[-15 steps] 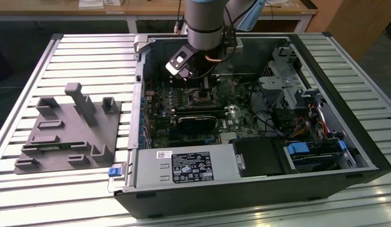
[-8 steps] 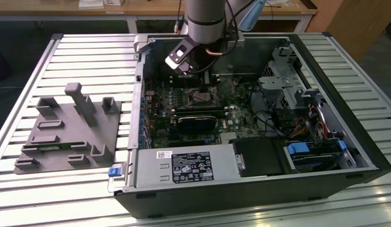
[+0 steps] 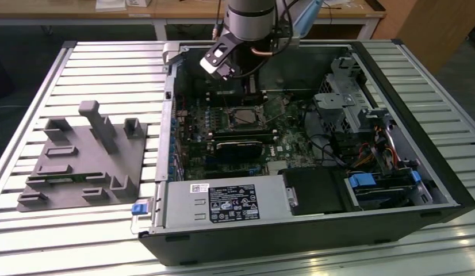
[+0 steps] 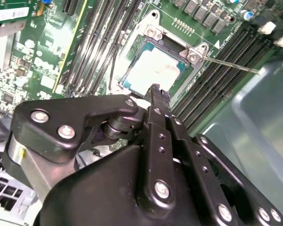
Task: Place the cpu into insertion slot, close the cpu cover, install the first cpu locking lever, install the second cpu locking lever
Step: 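Place the cpu into insertion slot, then close the cpu cover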
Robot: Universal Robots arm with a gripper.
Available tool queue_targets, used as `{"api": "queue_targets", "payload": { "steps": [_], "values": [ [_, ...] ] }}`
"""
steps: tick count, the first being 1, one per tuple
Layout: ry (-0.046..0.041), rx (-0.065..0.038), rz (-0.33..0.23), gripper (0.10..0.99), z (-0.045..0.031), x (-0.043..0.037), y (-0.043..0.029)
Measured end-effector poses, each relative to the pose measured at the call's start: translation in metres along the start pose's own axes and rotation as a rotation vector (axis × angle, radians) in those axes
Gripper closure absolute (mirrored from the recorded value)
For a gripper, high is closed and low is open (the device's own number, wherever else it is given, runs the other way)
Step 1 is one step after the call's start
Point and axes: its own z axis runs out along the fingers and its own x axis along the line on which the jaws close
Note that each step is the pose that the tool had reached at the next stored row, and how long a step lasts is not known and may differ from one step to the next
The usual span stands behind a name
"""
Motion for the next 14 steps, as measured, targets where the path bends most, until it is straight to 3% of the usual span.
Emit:
{"api": "queue_targets", "payload": {
  "steps": [4, 14],
  "values": [
    [0.0, -0.001, 0.0, 0.98, -0.0046, 0.0, 0.0003],
    [0.0001, -0.002, 0.0, 0.98, -0.0047, 0.0, 0.0003]
  ]
}}
